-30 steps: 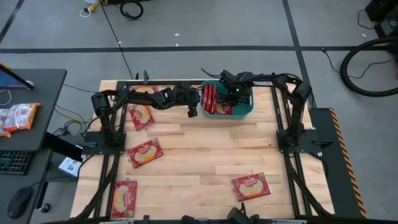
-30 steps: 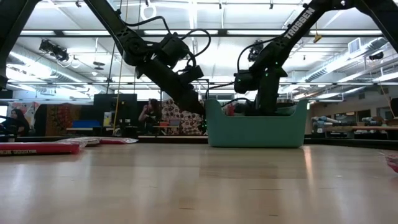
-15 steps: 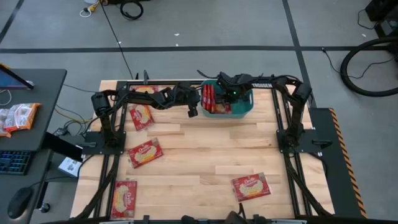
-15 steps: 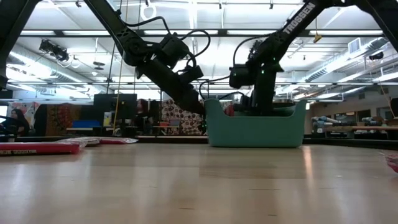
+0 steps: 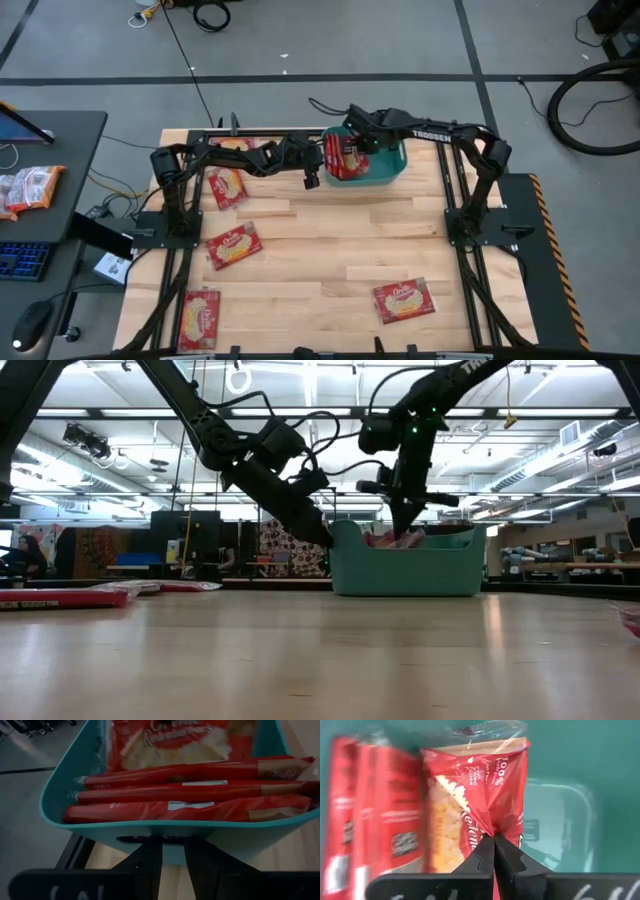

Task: Sort popcorn bags into baskets
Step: Adjust the popcorn bag in the bin

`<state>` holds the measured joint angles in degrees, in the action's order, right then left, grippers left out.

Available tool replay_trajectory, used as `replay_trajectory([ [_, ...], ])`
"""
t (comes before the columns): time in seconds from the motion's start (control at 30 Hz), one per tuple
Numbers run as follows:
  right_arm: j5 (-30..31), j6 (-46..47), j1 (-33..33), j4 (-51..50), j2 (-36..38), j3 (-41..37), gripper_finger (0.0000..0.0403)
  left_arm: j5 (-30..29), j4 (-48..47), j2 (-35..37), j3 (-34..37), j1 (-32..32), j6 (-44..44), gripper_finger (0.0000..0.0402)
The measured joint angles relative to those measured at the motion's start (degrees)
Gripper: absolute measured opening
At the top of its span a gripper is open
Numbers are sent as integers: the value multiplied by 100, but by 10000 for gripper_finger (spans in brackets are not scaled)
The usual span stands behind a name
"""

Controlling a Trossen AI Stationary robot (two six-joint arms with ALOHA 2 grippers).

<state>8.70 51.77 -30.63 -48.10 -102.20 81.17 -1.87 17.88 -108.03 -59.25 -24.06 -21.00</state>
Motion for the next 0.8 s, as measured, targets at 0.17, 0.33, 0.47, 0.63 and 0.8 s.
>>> replay_trajectory([
  [0.17, -247, 66, 162, 156, 5, 6, 5, 15, 31, -55, -12, 11, 62, 89],
  [0.33, -428, -3, 262, 752, 5, 6, 8, 20, 159, -74, -19, 20, 106, 89],
  [0.47, -428, -121, 272, 870, 5, -2, 8, 17, 136, -79, -41, 22, 112, 89],
  [0.63, -576, -184, 218, 1134, 9, -259, 5, -24, 140, -85, -41, 22, 110, 89],
  [0.8, -699, 13, 211, 1799, 17, -678, 5, -28, 140, -84, -43, 22, 88, 89],
])
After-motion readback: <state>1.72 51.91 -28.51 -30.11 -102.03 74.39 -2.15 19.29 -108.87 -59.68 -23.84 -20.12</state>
